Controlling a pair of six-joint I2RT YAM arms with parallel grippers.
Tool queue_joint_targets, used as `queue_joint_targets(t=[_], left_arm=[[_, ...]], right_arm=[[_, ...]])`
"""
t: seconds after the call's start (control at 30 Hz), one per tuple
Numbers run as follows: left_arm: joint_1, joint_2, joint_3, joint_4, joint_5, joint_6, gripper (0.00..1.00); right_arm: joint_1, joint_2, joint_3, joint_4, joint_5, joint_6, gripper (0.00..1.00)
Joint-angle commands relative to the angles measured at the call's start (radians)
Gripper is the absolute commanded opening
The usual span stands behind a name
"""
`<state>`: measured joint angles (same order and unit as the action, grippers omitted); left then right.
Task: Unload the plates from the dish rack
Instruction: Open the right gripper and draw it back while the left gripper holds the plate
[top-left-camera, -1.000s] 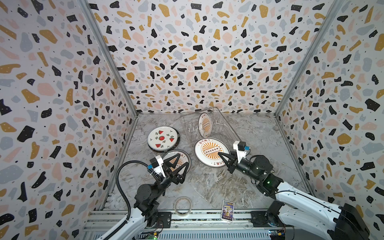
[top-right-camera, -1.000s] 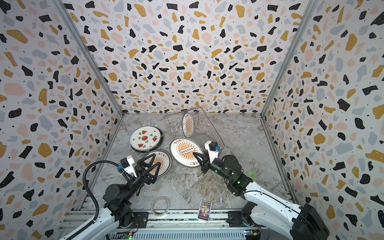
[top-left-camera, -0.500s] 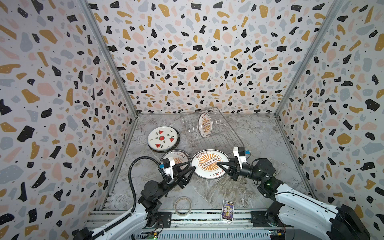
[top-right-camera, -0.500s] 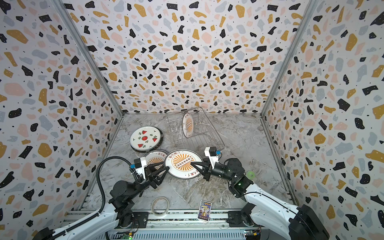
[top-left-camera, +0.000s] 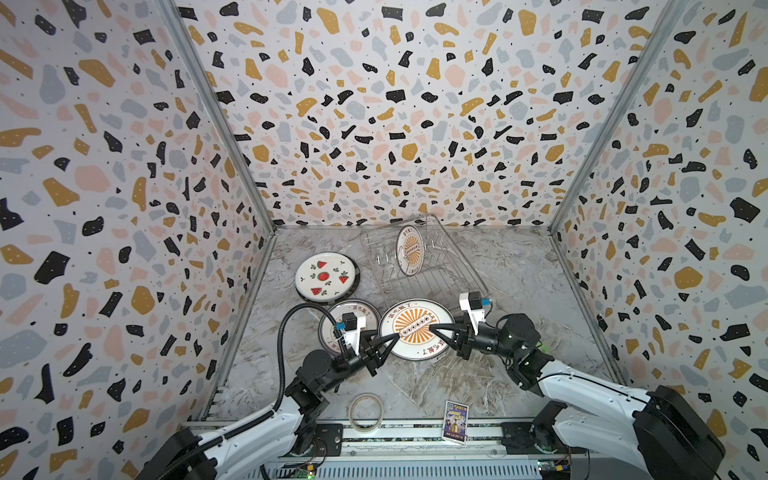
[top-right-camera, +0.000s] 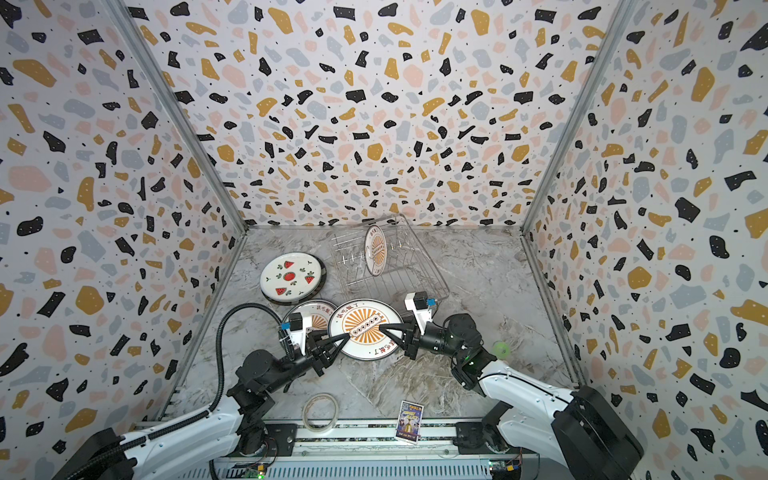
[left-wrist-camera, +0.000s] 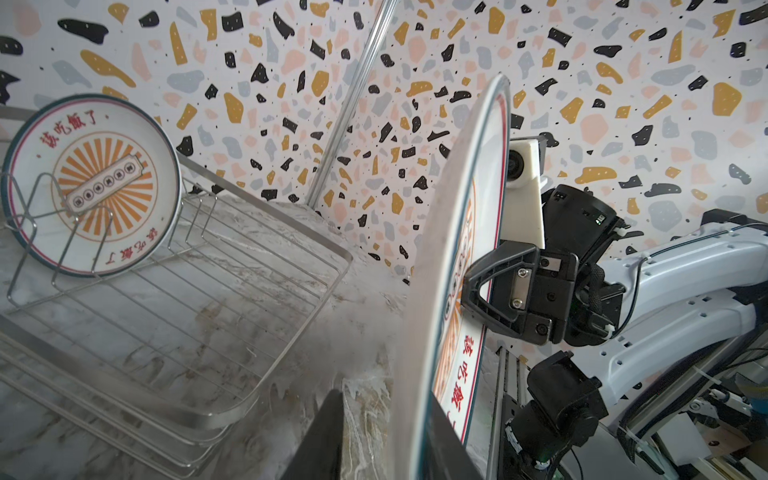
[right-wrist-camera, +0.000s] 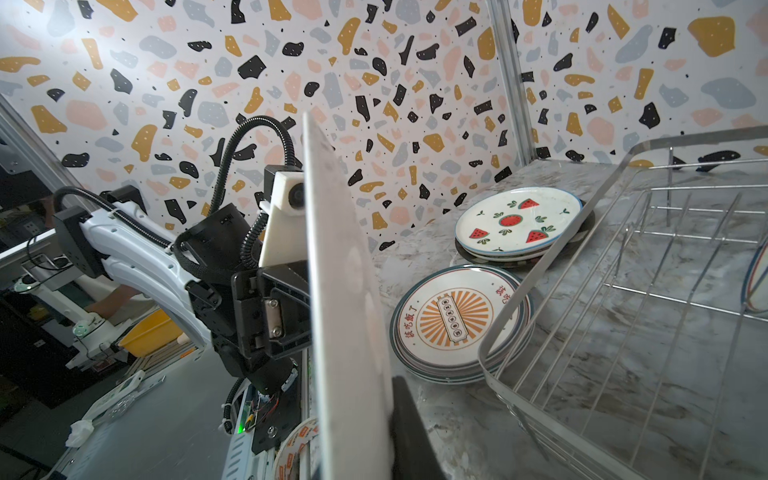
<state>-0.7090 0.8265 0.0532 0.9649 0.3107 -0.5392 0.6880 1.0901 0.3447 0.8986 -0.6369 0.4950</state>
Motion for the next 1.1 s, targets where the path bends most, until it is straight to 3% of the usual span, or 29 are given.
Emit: queue_joint_targets(t=[0.0,0.4,0.53,0.7,0.87,0.97,1.07], left_arm=[[-0.009,0.033,0.024,0.095,0.019,0.001,0.27],[-0.03,0.069,0.028,0.114,-0.031,0.0,0.11],[-0.033,0.083,0.035,0.112,-0.031,0.001,0.02],[-0.033,0.073,0.028,0.095,-0.079,-0.02,0.0],[-0.033,0.063,0.053,0.005,-0.186,-0.034,0.0],[-0.033,0.065,0.054,0.027,-0.183,-0.037,0.0],[-0.033,0.064,0.054,0.043,-0.18,-0.046,0.0]], right_arm=[[-0.002,0.011,0.03,0.059,0.02,0.007,0.08],[-0.009,0.065,0.031,0.084,0.025,0.018,0.08],[-0.021,0.075,0.037,0.085,0.023,0.033,0.12],[-0.019,0.098,0.064,0.04,0.038,0.027,0.2],[-0.005,0.096,0.085,-0.062,0.189,0.023,0.31],[0.024,0.092,0.098,-0.116,0.297,0.003,0.32],[0.055,0.083,0.114,-0.18,0.427,-0.023,0.45]])
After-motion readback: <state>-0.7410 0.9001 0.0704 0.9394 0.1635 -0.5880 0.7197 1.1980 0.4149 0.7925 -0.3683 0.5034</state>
